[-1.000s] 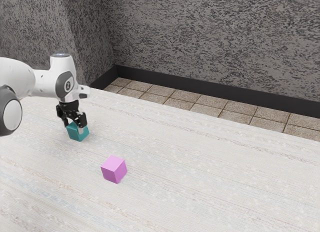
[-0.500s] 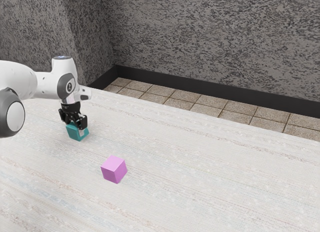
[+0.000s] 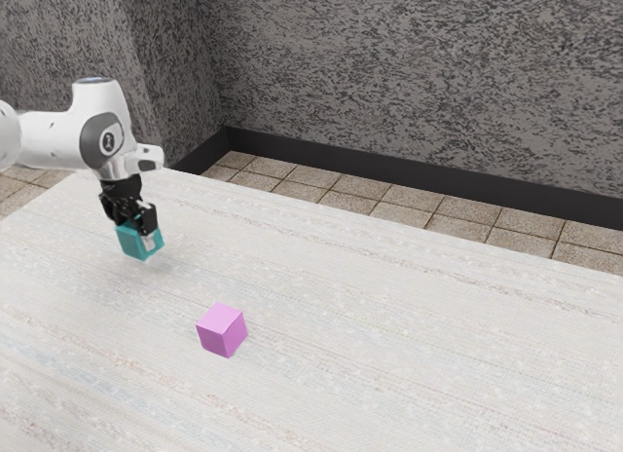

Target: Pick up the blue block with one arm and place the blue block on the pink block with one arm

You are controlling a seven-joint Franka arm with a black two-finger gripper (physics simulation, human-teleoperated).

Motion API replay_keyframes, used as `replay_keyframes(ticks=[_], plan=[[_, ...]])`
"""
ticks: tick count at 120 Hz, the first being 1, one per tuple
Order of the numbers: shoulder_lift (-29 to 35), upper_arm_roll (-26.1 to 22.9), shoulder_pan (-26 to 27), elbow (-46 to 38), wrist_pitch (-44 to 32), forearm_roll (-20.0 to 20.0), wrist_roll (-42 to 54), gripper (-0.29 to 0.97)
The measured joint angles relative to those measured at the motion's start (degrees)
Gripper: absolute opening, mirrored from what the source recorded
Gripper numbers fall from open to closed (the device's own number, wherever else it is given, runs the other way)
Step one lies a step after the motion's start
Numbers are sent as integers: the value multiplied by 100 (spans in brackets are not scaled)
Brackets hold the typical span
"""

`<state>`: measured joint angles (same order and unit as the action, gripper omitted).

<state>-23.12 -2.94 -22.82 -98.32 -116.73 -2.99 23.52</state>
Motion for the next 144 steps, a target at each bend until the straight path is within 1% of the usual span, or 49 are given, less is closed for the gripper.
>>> replay_keyframes(ticks=[22,45,65,80,94,104,119,144], plan=[[497,-481,-6,-534,37,-28,-115,35],[788,-1044,-1,-896,50,-36,-281,34],[1170,-1502,18,-1308,51,-41,-573,34],[1131,-1579,98,-1393,28,-42,-904,34],[1037,-1586,358,-1413,2,-46,-1223,34],[1064,-1593,475,-1578,-20,-47,-1431,34],[1270,-1716,520,-1939,-89,-48,-1711,34],[1262,-1741,525,-2032,-216,-169,-2079,34]])
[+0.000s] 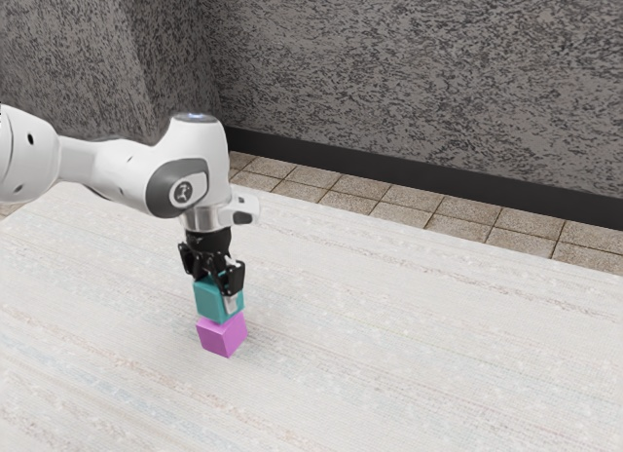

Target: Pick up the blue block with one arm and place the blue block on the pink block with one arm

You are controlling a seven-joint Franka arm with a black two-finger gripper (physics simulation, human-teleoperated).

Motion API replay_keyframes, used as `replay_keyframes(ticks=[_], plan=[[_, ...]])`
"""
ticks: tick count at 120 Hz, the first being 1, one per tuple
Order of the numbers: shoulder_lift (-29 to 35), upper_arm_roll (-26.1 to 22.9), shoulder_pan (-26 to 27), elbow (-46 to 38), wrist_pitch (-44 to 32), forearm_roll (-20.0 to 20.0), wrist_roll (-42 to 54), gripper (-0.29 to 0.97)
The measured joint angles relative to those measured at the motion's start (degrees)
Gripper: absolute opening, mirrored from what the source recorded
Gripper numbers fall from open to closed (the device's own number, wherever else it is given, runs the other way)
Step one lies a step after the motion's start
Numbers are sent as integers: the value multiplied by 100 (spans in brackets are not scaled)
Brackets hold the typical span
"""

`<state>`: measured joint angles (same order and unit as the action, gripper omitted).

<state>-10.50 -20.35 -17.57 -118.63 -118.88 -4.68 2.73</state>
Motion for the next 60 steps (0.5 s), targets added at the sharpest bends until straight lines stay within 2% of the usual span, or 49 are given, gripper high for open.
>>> replay_keyframes(ticks=[10,42,60], plan=[[-5,-4,65,-28,-36,-26,-123,36],[12,-5,76,-94,-66,-83,-374,56],[730,-10,74,-69,114,-105,-463,62]])
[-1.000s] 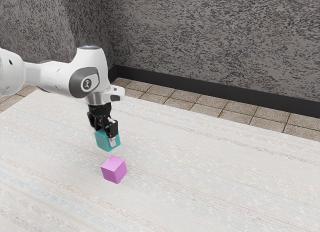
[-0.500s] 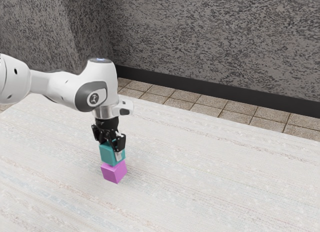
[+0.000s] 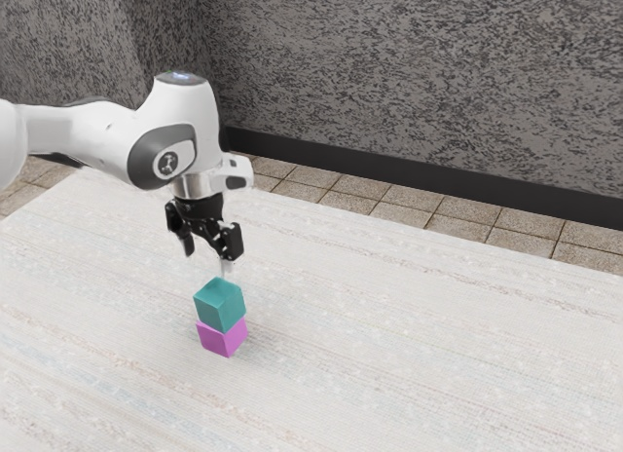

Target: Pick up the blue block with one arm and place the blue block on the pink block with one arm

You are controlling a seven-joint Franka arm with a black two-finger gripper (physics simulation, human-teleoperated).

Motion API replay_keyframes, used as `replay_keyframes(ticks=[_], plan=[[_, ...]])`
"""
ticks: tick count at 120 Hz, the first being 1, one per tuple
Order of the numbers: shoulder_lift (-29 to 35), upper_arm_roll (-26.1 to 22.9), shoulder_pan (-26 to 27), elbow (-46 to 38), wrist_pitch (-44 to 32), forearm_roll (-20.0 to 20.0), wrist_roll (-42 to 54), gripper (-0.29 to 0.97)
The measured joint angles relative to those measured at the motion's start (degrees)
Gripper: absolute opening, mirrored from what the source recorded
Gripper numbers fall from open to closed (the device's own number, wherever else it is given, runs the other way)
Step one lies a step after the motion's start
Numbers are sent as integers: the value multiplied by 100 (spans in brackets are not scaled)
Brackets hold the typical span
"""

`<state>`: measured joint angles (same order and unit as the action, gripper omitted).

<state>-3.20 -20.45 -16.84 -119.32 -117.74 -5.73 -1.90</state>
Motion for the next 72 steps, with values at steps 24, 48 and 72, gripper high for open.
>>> replay_keyframes(ticks=[24,48,72], plan=[[128,-1,98,1684,622,-171,36,66],[-382,116,127,3828,1418,-224,189,67],[-235,92,194,4711,2232,-276,271,68]])
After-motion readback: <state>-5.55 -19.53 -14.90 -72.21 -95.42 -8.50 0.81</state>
